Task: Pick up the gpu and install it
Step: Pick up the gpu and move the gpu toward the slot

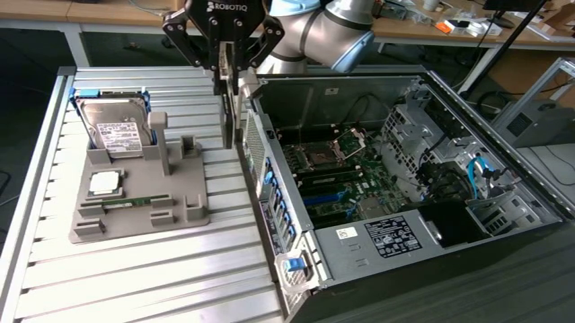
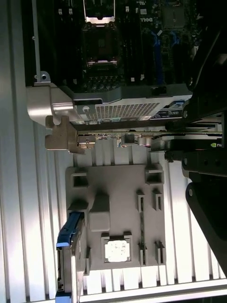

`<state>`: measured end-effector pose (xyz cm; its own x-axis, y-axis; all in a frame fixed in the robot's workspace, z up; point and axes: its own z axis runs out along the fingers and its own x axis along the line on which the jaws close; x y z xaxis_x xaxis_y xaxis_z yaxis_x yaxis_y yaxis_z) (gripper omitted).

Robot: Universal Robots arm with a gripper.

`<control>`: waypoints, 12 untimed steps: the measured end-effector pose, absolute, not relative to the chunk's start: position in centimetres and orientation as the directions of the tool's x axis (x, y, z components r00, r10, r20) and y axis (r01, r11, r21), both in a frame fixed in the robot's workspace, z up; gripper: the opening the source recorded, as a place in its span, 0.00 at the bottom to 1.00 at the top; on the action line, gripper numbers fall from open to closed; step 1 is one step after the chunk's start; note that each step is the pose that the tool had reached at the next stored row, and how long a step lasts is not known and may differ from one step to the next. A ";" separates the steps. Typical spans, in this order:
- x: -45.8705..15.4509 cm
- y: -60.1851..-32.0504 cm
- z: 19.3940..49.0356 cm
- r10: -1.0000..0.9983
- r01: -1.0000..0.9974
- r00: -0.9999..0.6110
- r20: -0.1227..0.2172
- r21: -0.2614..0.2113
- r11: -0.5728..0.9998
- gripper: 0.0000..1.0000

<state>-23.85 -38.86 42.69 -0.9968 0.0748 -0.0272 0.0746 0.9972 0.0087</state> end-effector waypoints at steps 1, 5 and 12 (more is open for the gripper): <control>-23.8 -38.9 42.7 0.075 0.075 -0.997 -0.027 0.009 0.997 0.27; -23.4 -39.2 42.7 0.075 0.075 -0.997 -0.027 0.008 0.997 0.27; -22.9 -39.6 42.7 0.075 0.075 -0.997 -0.027 0.007 0.997 0.27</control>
<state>-22.88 -39.57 42.69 -0.9968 0.0747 -0.0273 0.0746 0.9972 0.0068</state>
